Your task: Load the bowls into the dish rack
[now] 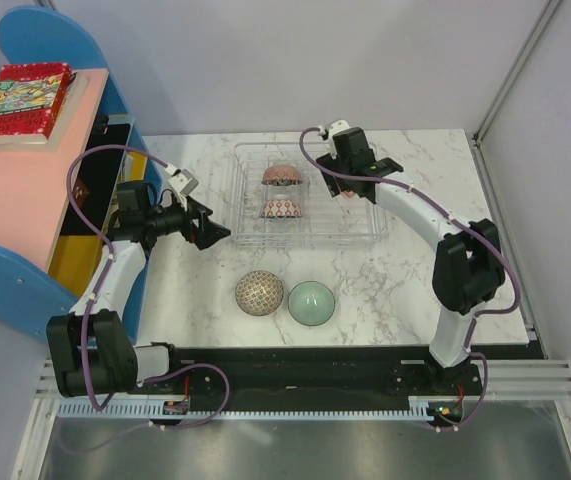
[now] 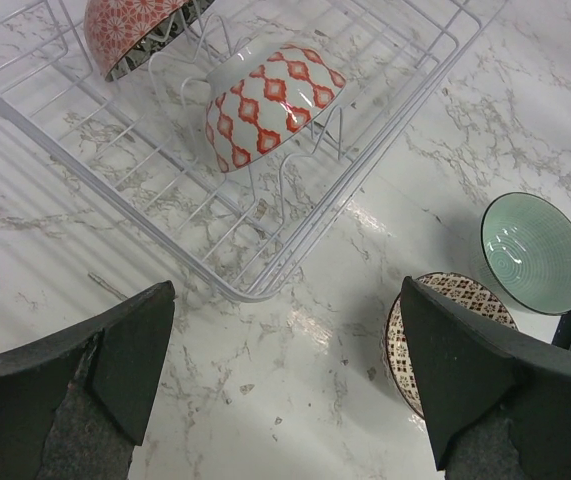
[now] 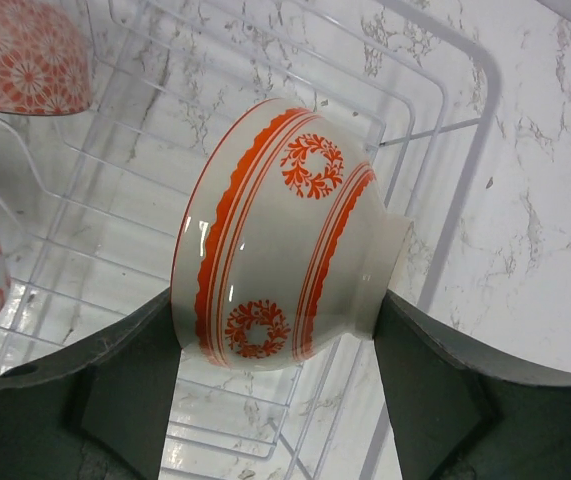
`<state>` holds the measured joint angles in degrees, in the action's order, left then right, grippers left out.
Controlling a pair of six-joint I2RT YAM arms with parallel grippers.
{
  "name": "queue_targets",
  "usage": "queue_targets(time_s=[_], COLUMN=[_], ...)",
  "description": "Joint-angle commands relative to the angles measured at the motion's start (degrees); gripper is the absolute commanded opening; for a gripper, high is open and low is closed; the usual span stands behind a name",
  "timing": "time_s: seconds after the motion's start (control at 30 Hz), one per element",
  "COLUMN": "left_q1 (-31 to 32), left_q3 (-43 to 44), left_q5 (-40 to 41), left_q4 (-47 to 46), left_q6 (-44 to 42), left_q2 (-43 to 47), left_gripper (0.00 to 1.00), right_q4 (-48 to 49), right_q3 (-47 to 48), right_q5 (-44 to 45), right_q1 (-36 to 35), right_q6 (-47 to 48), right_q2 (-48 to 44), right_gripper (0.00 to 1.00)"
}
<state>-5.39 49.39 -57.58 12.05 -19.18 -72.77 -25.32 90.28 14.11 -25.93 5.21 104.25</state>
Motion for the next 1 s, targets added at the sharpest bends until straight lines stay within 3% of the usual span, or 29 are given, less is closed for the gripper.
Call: queue_targets(time_s=[0.0,0.4,0.97], left_q1=[-0.15,-0.15,-0.24], left_q3=[-0.52,-1.05,-1.31], left_q5=[-2.45,-2.36,-3.06], left_q4=[-0.98,-1.16,-1.16], left_q6=[-1.39,-1.47,-1.56], left_q2=[1.93,2.72,2.64], left_gripper=[1.0,1.0,1.0], right_q4=[2.03,1.68,1.77], right_q3=[5.69,13.68,18.09], right_q5=[10.32,20.16,26.67], right_q1=[-2.19,-4.92,-5.0], right_q6=[4.63,11.75,17.02], right_q2=[3.06,16.24,24.42], right_gripper=[0.0,0.0,0.0])
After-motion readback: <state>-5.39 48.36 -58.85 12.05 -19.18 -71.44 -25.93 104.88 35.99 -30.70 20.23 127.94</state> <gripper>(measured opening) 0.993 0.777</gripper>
